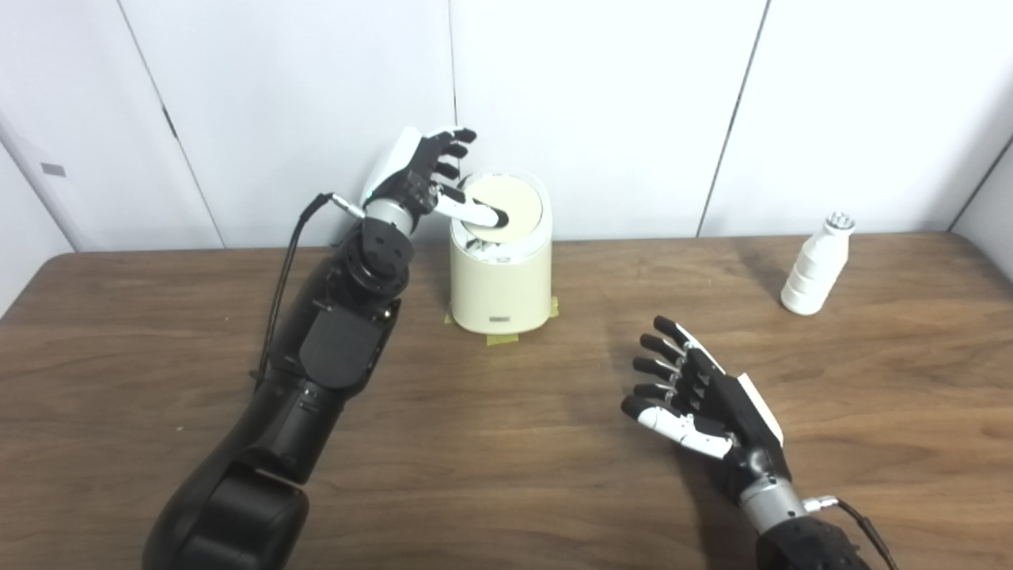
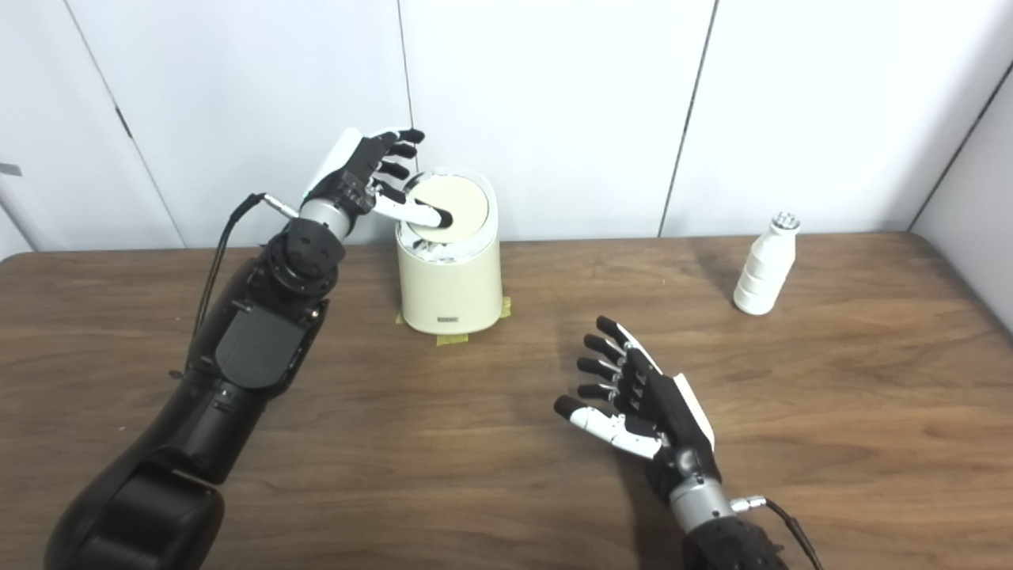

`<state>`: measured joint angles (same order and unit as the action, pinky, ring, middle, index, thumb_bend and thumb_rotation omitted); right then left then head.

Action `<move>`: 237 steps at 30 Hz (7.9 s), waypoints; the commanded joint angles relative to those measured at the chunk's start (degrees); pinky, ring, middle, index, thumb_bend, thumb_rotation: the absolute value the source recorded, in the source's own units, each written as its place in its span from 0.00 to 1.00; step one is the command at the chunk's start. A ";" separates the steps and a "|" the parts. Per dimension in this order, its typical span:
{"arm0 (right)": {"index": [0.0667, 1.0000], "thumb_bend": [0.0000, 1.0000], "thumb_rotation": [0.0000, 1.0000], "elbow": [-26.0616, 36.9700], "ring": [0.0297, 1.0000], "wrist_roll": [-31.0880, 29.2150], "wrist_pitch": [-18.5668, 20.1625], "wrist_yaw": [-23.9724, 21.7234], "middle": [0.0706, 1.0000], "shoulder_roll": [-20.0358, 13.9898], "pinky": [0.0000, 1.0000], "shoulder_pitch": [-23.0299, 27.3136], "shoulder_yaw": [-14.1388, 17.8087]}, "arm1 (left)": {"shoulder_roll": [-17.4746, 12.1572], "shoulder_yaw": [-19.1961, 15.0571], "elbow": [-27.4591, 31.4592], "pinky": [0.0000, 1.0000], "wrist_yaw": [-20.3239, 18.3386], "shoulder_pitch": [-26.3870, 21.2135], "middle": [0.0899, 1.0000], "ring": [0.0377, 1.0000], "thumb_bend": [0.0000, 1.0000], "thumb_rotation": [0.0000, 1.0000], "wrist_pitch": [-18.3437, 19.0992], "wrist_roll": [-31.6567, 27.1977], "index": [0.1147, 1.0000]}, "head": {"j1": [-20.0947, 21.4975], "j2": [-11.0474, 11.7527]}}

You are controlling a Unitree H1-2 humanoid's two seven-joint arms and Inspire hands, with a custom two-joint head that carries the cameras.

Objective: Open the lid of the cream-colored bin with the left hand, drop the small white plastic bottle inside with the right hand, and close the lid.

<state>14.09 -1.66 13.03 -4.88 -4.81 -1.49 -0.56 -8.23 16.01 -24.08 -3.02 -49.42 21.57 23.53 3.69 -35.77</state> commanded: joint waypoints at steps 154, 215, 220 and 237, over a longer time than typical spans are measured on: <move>0.87 0.90 0.16 -34.19 0.84 16.47 -6.95 18.65 0.86 -19.60 0.77 29.06 12.30 | -8.18 -20.42 38.54 1.00 -9.12 36.56 0.96 0.98 0.28 0.48 0.74 -32.42 1.00 | 14.06 0.83; 0.46 0.52 0.00 -39.23 0.41 16.21 -11.74 27.01 0.46 -18.53 0.42 27.57 12.12 | -10.85 -16.53 38.35 1.00 -11.29 35.44 0.95 0.96 0.31 0.22 1.29 -28.33 0.99 | 12.70 0.07; 0.47 0.52 0.00 -37.28 0.41 16.46 -10.87 26.59 0.46 -18.66 0.41 26.75 12.17 | -10.62 -17.12 38.03 1.00 -10.81 35.47 0.95 0.96 0.30 0.13 1.64 -28.50 0.99 | 12.50 0.38; 0.47 0.52 0.00 -10.77 0.42 20.15 -1.48 21.46 0.44 -12.35 0.42 27.61 7.27 | -8.73 -17.12 38.63 1.00 -10.11 36.51 0.94 0.96 0.32 0.12 1.76 -27.96 0.99 | 10.38 1.07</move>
<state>0.59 17.59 10.78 17.33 -16.86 22.91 6.70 -16.68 -0.92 12.88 -13.74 -11.54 23.87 -4.58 14.42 -34.72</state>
